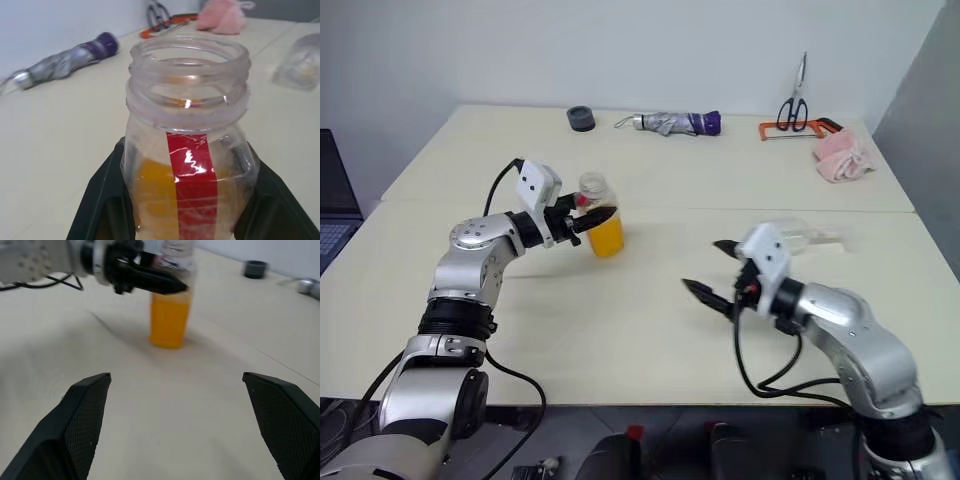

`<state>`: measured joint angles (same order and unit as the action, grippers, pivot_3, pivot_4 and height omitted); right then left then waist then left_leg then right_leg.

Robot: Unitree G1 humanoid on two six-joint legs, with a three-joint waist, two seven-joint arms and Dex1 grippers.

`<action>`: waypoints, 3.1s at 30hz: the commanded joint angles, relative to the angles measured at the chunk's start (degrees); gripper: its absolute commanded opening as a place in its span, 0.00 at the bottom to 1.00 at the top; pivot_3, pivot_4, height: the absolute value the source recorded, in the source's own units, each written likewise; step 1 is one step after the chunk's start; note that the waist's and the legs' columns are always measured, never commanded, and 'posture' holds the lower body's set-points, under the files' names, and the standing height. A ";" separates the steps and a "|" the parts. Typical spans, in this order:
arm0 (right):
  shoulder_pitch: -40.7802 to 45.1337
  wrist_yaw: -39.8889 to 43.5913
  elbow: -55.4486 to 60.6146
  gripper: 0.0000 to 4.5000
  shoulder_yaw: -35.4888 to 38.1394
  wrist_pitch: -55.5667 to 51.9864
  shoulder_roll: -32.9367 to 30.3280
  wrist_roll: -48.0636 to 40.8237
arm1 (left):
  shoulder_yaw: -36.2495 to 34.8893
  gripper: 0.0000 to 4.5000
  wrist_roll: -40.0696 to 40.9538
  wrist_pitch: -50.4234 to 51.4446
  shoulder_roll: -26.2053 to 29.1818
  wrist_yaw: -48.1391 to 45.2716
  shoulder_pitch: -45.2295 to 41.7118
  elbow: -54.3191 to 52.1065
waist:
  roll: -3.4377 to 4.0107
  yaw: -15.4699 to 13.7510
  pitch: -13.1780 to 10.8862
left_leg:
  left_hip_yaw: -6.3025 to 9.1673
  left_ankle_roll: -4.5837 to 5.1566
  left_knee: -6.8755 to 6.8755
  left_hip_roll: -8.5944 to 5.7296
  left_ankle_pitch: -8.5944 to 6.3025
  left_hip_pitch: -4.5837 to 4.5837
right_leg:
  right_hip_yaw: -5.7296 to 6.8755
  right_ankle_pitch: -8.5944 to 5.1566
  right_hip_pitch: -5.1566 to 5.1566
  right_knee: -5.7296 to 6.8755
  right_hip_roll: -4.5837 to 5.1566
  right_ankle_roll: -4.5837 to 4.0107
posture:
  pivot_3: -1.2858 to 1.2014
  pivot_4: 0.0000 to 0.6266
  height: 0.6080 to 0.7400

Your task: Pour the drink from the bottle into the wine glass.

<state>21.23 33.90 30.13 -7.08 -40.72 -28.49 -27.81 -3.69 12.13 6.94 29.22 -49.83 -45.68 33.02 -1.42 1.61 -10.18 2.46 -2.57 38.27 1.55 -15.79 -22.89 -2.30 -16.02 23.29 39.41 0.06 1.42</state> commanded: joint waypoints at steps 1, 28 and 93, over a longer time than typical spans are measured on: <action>3.88 -0.23 -3.84 1.00 -3.66 1.23 2.11 2.81 | -2.93 0.41 -0.72 -1.90 1.35 4.90 -2.17 1.90 | 0.00 -0.12 0.00 | -0.01 0.00 0.01 -0.03 0.00 -0.02 | -0.01 0.00 0.00 -0.04 0.06 0.00 | 0.52 0.24 1.00; 10.88 0.61 -9.58 1.00 -8.35 2.67 8.69 10.20 | -6.04 0.99 -1.57 -8.14 -0.82 19.66 -7.92 19.94 | -0.01 0.22 0.00 | 0.01 0.00 0.49 -0.02 0.00 -0.01 | 0.01 0.00 0.01 0.49 0.00 0.01 | 0.52 0.24 1.00; -0.35 -16.34 -35.36 1.00 -5.09 36.21 -22.71 56.87 | 11.33 0.99 9.82 8.52 6.91 -21.31 14.72 -32.21 | 0.01 0.28 -0.02 | -0.30 0.01 0.17 0.08 -0.01 0.09 | -0.26 -0.01 -0.04 0.01 -0.12 0.03 | 0.52 0.24 1.00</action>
<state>19.17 19.89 -2.55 -11.84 -7.09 -50.97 26.09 7.62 22.13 16.80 36.58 -70.55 -30.09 0.86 -1.41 1.89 -10.21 2.14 -2.57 38.42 1.62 -15.80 -22.80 -2.58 -16.03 23.26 39.40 -0.05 1.44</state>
